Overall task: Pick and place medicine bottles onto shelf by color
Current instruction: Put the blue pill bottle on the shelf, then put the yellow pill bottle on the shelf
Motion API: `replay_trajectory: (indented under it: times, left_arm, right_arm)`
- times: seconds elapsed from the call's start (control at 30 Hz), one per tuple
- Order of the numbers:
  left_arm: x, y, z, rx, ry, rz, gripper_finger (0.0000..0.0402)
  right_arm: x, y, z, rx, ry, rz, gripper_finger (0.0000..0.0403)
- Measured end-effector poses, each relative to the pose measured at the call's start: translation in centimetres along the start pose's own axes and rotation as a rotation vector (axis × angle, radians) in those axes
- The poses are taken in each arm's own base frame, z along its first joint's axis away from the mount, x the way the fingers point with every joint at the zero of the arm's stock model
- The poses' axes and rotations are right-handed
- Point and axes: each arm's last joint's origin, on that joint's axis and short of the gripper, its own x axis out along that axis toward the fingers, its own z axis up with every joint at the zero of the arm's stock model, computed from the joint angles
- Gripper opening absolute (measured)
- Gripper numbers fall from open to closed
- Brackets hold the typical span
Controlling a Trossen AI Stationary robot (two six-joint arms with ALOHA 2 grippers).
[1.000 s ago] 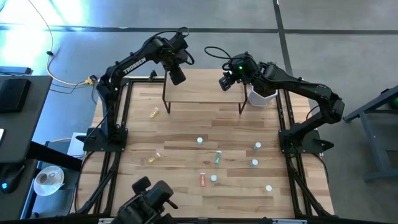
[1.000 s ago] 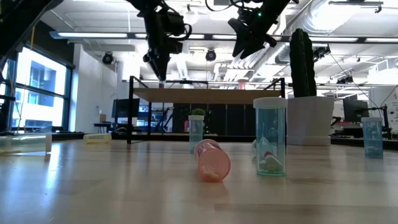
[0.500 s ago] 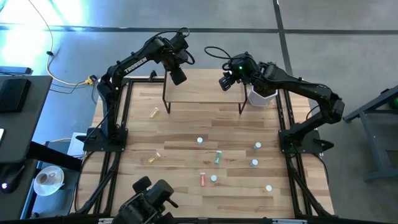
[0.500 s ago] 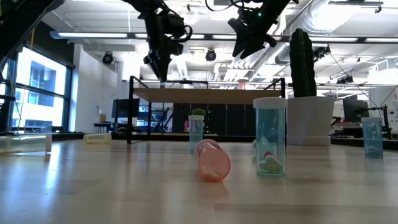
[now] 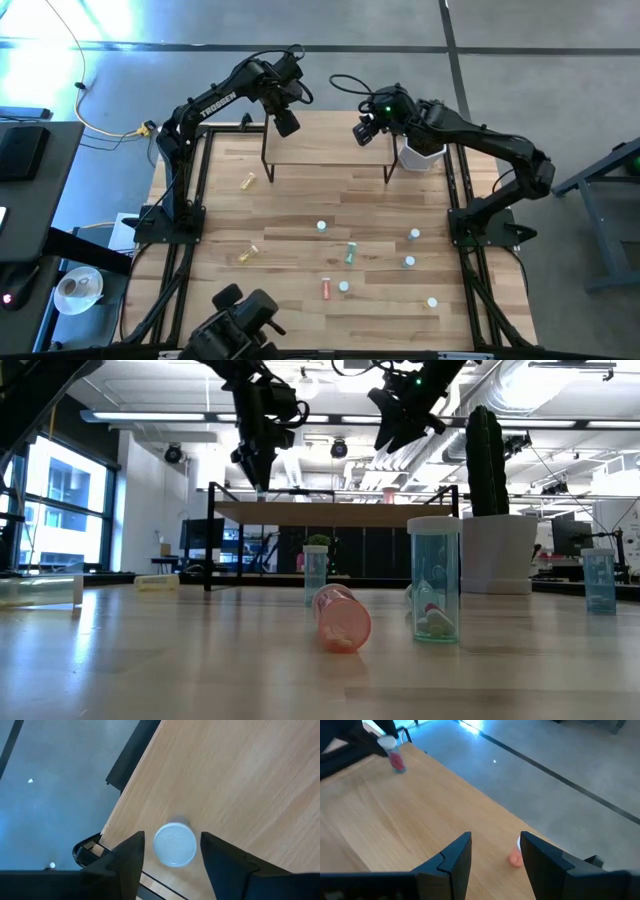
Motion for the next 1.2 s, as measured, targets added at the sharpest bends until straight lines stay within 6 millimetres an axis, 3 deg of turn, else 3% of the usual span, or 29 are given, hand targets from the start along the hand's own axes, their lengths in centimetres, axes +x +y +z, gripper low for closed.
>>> replay_trajectory:
  times: [0.37,0.6,0.97,1.07,1.2]
  left_arm:
    - [-0.2,-0.1,-0.5,0.004,0.035,-0.007,0.0196]
    - [-2.8,-0.1,-1.2,0.009,-0.026,0.006,0.0196]
    - [-10.2,-1.3,-4.6,-0.033,-0.220,-0.048,0.0195]
    - [-10.9,-2.4,-5.7,-0.011,-0.273,-0.077,0.0195]
    - [-10.2,-4.2,-7.8,0.016,-0.319,-0.124,0.0195]
  right_arm:
    - [-4.8,-0.3,0.2,0.008,-0.066,0.050,0.0161]
    - [-7.6,0.3,-0.5,0.017,-0.054,0.102,0.0161]
    - [-9.9,3.1,-4.6,-0.008,0.205,0.164,0.0161]
    - [-10.5,4.3,-6.4,-0.031,0.255,0.163,0.0161]
    - [-11.2,5.8,-9.1,-0.013,0.325,0.169,0.0161]
